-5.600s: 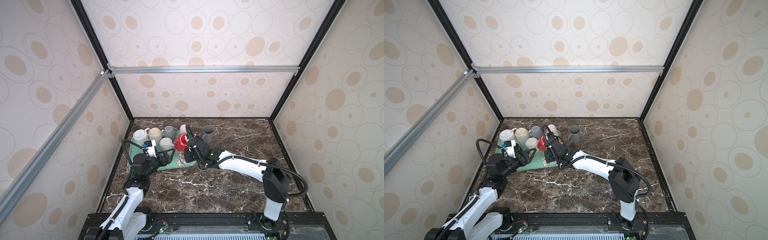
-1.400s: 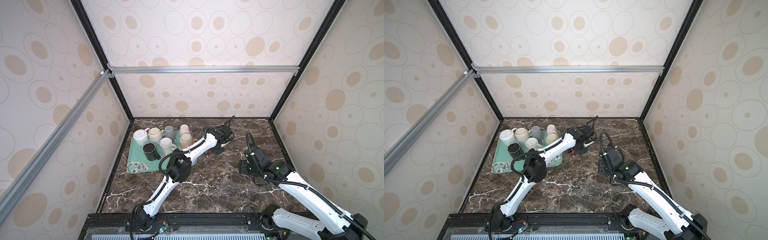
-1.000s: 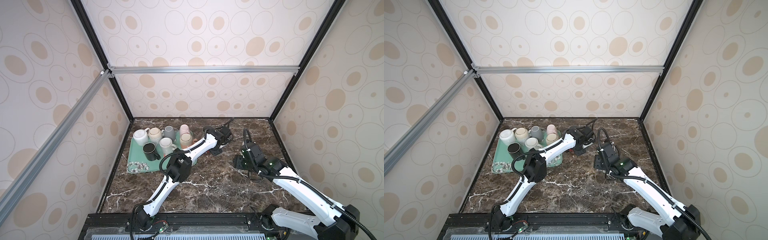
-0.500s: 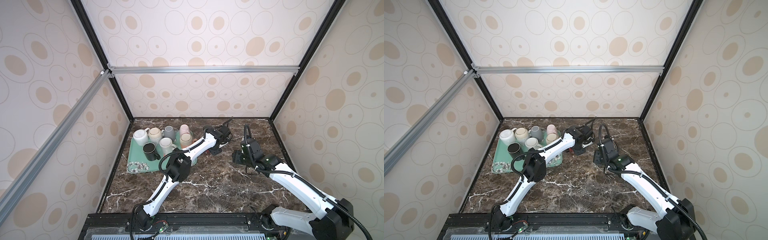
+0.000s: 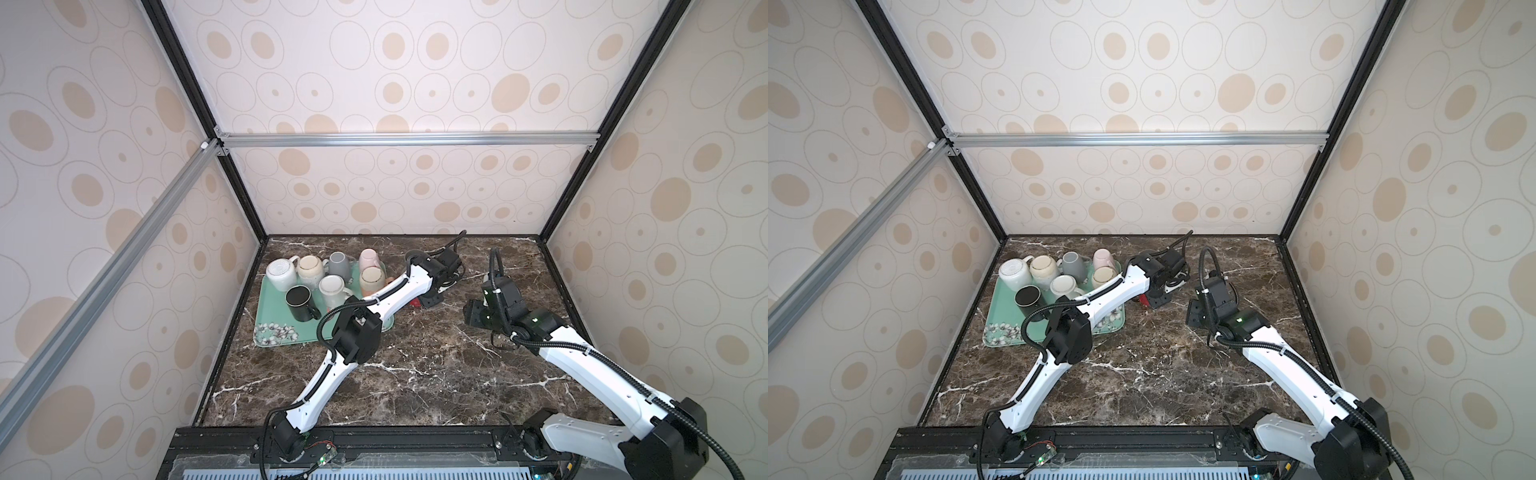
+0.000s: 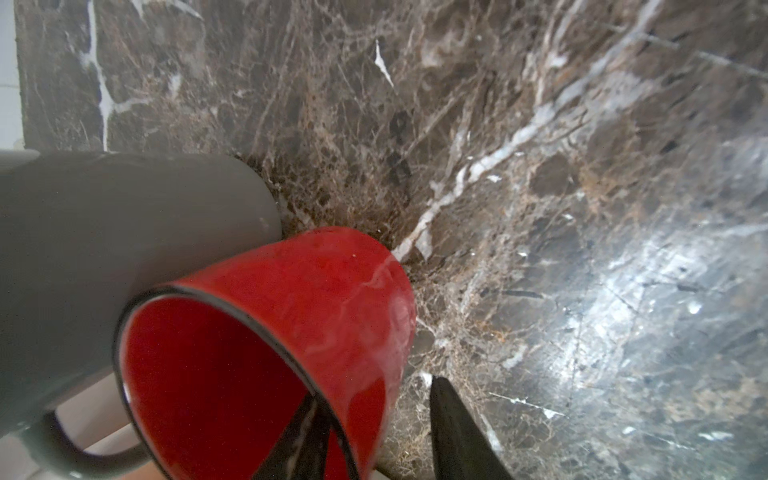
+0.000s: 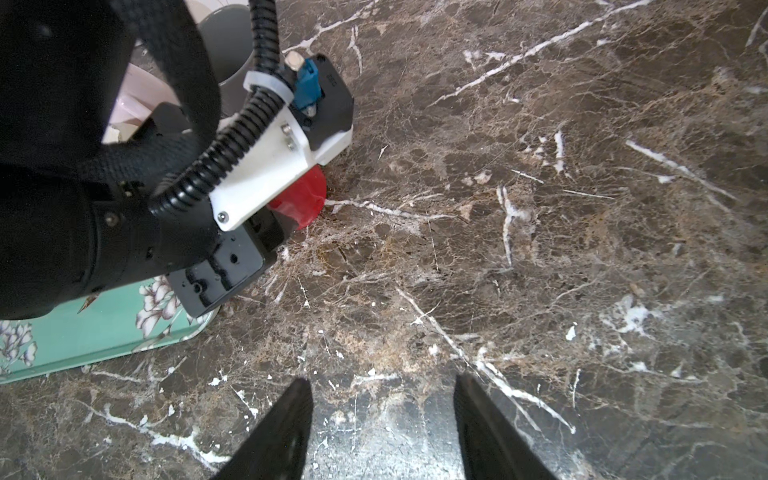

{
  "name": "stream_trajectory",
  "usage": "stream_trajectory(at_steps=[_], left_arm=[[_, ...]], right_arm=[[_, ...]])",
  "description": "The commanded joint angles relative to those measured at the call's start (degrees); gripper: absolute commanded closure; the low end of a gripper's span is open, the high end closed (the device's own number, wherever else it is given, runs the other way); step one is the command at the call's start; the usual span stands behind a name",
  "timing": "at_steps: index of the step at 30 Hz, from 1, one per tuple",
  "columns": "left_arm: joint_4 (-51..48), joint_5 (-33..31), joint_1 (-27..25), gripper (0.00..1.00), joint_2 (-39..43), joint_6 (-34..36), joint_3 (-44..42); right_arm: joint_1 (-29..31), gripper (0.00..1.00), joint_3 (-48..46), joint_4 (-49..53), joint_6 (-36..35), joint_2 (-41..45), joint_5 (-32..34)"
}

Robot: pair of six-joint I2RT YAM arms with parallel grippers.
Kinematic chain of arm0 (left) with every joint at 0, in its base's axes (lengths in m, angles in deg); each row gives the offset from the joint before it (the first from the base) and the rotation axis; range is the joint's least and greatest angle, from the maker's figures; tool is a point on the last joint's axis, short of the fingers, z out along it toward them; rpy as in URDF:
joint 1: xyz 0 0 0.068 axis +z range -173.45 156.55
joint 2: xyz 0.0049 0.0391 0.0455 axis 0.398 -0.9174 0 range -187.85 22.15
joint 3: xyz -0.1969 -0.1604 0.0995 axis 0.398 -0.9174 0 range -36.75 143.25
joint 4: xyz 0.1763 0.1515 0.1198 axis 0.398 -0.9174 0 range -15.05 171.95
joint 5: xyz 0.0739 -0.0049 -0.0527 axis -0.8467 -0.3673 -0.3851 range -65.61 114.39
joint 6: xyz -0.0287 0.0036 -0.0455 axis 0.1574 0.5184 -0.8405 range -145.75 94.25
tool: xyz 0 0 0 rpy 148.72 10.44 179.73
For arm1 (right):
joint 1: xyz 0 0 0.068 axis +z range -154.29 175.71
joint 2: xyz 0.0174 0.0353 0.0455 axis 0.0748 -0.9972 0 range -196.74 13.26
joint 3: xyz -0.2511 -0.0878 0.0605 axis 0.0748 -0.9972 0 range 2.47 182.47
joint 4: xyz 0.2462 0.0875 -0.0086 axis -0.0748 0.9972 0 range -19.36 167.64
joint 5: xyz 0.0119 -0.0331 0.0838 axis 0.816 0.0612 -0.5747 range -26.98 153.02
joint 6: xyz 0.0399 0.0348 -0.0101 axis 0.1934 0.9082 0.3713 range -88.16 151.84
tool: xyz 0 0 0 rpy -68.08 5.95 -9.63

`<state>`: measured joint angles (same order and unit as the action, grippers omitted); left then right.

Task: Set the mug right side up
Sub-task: 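Lower the red mug upright beside the grey mug with the left gripper, then open the left gripper and withdraw it while the right gripper moves to the black mug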

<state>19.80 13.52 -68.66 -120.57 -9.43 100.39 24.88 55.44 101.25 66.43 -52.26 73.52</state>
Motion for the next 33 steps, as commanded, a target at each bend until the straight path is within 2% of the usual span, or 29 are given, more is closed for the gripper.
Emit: stream_trajectory(at_steps=[1,5,11,16,21,25,29,33], left_arm=[[0.0,-0.5,0.3,0.58,1.5,0.5,2.6],[0.7,-0.5,0.3,0.54,3.2,0.5,3.2],[1.1,3.3,0.3,0.48,7.5,-0.2,4.3],[0.3,1.6,0.3,0.46,13.5,-1.1,2.0],[8.1,0.8,1.5,0.46,24.0,-0.9,-12.9],[14.6,1.9,4.1,0.46,31.7,-2.4,-24.2],[18.9,2.4,7.9,0.45,38.7,-3.6,-34.2],[24.8,4.8,13.9,0.43,46.4,-5.7,-46.4]], right_arm=[[-0.2,0.42,-0.9,0.1,1.5,1.4,0.3],[-0.3,0.43,-2.5,-0.7,2.5,2.6,-0.6],[-0.3,0.44,-2.2,-0.6,2.1,2.8,-0.1],[-0.2,0.45,-2.1,-5.7,1.3,-0.7,-1.8],[0.2,0.46,4.9,-5.8,-0.8,-9.0,-6.0],[2.8,0.46,9.3,-6.2,-3.5,-13.4,-5.1],[5.9,0.46,10.7,-7.9,-4.1,-16.6,-4.2],[9.6,0.46,12.6,-8.4,-4.1,-20.7,-3.9]])
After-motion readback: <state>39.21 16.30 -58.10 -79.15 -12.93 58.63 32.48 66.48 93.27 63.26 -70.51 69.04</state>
